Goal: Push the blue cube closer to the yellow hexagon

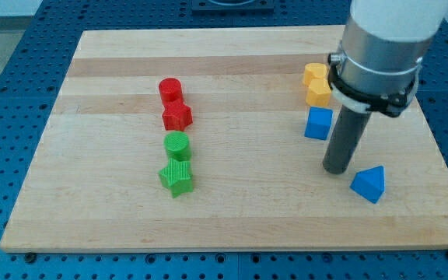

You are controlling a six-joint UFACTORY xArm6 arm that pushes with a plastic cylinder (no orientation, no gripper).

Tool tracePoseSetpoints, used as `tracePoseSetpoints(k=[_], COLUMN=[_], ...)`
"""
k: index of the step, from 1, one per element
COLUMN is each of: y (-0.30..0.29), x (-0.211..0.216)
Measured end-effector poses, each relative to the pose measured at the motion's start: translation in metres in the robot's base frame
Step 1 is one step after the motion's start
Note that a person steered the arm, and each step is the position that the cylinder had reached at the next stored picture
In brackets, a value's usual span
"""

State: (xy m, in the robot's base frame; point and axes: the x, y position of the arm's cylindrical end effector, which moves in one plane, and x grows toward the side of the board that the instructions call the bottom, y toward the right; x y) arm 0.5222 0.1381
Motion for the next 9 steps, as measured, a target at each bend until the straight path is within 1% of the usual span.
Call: tracePoseSetpoints(k=[1,2,3,4,5,8,9], y=[-0.028,-0.050,-0.045,-0.033,-0.033,-0.029,-0.029], x=[0.005,-0.009,-0.024,-0.052,-0.053,-0.077,-0.077])
